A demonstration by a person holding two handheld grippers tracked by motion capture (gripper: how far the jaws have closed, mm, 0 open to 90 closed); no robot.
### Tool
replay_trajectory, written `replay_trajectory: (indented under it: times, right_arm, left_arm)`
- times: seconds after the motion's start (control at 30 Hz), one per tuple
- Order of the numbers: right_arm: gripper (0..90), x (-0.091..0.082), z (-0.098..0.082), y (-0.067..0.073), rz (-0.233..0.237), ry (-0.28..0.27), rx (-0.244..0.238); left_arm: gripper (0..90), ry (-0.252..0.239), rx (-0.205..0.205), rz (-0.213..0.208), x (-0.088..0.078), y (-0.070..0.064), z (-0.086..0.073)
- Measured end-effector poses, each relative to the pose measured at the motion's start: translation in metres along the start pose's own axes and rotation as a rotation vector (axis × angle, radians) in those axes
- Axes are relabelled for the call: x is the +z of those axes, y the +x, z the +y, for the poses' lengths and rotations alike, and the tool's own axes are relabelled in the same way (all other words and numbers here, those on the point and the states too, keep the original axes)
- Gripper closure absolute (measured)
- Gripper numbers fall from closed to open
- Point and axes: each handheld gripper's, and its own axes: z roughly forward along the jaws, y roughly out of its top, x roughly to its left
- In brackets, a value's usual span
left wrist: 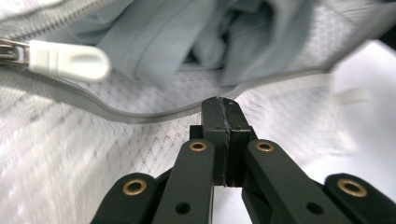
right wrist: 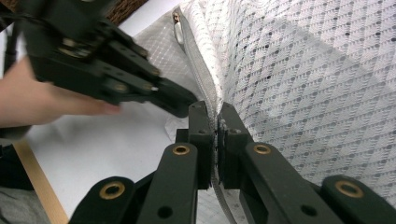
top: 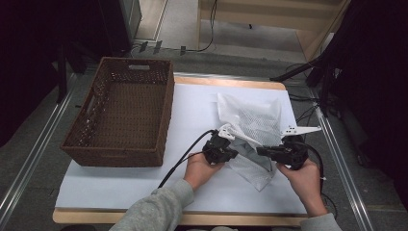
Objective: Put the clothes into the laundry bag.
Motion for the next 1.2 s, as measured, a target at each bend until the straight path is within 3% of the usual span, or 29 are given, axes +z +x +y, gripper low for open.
replay_trajectory:
  times: [0.13, 0.23, 0.37, 0.43, 0.5, 0.57, 0.67, 0.87, 1.0, 1.2]
  right_arm:
    - [87.3, 0.000, 0.000, 0.003, 0.006, -0.001, -0.009]
    - [87.3, -0.002, 0.001, 0.007, 0.015, -0.008, -0.014]
    - [87.8, -0.017, 0.002, 0.026, 0.044, -0.045, -0.056]
    - [88.1, -0.022, 0.002, 0.034, 0.064, -0.054, -0.076]
    - [88.1, -0.024, 0.001, 0.041, 0.092, -0.056, -0.088]
    - [88.1, -0.023, -0.001, 0.043, 0.087, -0.039, -0.098]
    - [88.1, -0.017, -0.006, 0.036, 0.087, -0.003, -0.087]
    - [87.9, -0.003, -0.011, 0.028, 0.084, 0.042, -0.076]
    - [87.8, 0.003, -0.014, 0.027, 0.074, 0.070, -0.081]
    - [87.8, 0.004, -0.014, 0.027, 0.071, 0.076, -0.079]
  left_arm:
    - [90.0, -0.033, 0.040, -0.028, -0.023, -0.014, 0.003]
    - [90.0, -0.088, 0.060, -0.049, -0.042, -0.026, 0.010]
    - [90.0, -0.151, 0.049, -0.083, -0.061, -0.032, 0.014]
    - [90.0, -0.174, 0.070, -0.093, -0.070, -0.039, 0.017]
    - [90.0, -0.160, 0.075, -0.101, -0.071, -0.042, 0.017]
    - [90.0, -0.145, 0.069, -0.108, -0.065, -0.041, 0.015]
    - [90.0, -0.093, 0.083, -0.076, -0.055, -0.039, 0.012]
    - [90.0, -0.054, 0.038, -0.080, -0.046, -0.027, 0.004]
    - [82.3, -0.058, 0.032, -0.088, -0.054, -0.022, 0.002]
    - [73.0, -0.058, 0.045, -0.012, -0.070, -0.010, -0.004]
